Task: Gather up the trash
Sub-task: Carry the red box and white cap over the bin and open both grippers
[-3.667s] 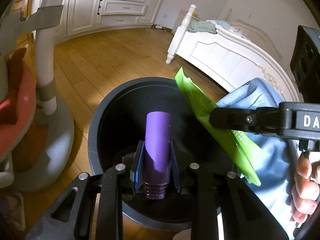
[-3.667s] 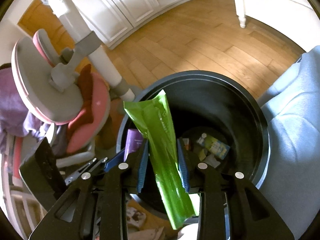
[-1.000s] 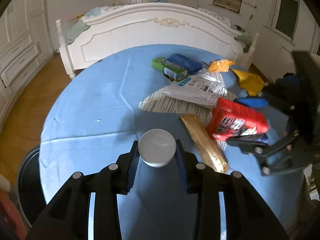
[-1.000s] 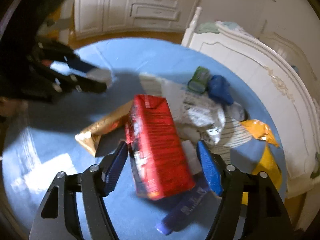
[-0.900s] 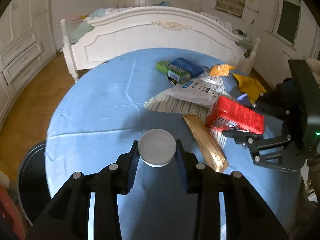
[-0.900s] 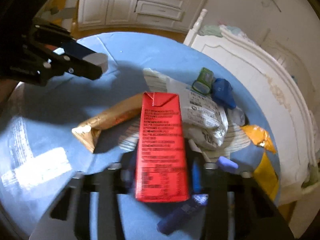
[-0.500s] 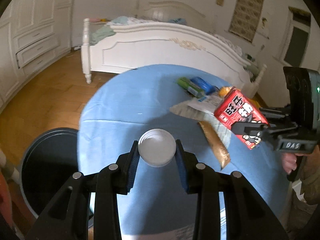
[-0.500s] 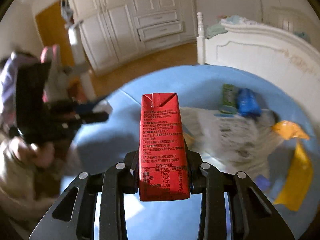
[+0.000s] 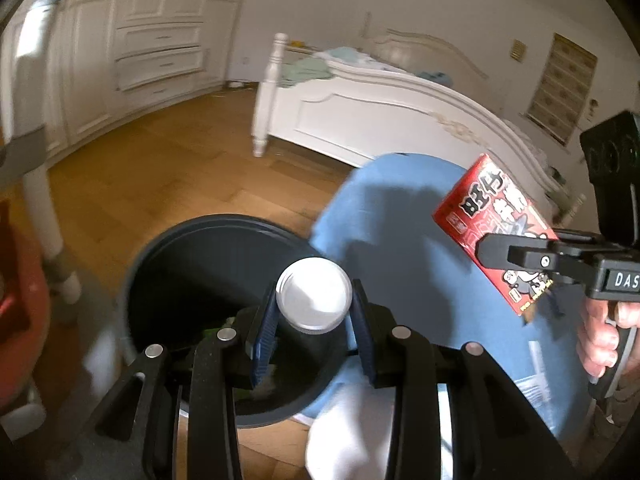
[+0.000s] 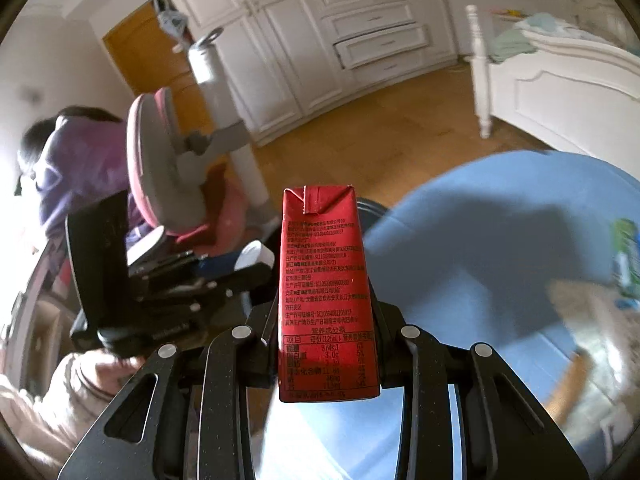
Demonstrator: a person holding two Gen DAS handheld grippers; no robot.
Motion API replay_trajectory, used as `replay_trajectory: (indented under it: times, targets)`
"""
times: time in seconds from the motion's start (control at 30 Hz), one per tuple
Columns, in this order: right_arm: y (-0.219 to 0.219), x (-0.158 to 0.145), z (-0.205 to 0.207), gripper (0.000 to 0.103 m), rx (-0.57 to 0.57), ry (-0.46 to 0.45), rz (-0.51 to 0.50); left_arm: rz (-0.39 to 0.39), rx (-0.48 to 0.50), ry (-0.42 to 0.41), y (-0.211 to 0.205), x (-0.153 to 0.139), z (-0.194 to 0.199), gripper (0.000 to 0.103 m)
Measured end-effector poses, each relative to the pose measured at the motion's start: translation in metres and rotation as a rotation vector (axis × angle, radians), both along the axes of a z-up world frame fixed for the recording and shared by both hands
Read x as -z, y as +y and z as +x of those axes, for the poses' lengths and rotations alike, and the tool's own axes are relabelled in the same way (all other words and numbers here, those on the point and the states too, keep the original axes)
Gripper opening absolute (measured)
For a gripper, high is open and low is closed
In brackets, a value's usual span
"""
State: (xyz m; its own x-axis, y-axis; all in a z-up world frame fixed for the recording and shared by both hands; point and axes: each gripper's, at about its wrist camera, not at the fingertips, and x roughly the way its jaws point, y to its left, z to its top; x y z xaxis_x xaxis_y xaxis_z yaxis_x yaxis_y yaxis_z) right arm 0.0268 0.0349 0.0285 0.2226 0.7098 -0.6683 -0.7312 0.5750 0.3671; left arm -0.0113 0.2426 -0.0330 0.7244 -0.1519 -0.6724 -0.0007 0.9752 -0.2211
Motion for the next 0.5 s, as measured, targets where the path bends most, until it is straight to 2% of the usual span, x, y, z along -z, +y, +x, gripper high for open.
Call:
replay_trajectory:
  times: [0.27,0.5]
  targets:
    - [0.086,0.017,0.009,0.033,-0.055,0.036,-0.092,-0.014,-0.106,0.025,0.047,0.017,-0.008,0.035]
    - [0.128,0.035,0.014,0.033,-0.093,0.031,-0.172,-0.028,-0.126,0.058,0.057,0.035,0.001,0.035]
